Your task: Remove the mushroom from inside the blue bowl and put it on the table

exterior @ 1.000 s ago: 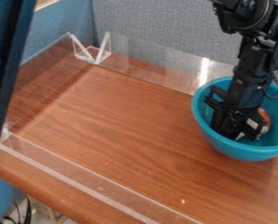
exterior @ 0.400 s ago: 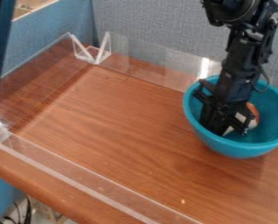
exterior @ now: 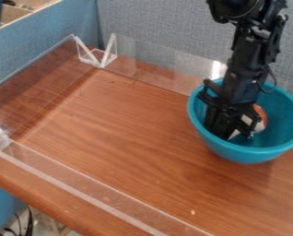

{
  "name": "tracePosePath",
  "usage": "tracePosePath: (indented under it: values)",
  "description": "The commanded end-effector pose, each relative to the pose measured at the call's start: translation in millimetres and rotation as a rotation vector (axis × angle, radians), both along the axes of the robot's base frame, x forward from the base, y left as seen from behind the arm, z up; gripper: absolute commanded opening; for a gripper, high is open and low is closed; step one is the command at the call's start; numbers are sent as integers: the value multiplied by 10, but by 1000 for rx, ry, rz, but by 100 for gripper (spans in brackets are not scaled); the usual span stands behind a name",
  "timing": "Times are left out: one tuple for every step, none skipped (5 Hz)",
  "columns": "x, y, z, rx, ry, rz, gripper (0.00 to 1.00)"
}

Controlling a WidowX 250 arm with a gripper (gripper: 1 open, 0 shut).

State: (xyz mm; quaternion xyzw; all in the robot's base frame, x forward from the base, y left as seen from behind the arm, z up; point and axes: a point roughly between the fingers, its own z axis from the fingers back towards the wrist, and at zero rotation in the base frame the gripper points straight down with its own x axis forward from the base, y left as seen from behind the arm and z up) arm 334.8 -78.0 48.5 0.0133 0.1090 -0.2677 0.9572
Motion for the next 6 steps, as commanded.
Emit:
tracePosePath:
  values:
    - [40, 93, 387, -20, -103, 0, 0]
    - [19, 120, 482, -27, -116, -5, 0]
    - [-1, 145, 571, -35, -129, -11, 0]
    - [-27, 171, 690, -44, -148, -16, 0]
    - [-133, 363, 912, -42, -178, 9, 0]
    - [-262, 849, 1141, -6, -193, 92, 0]
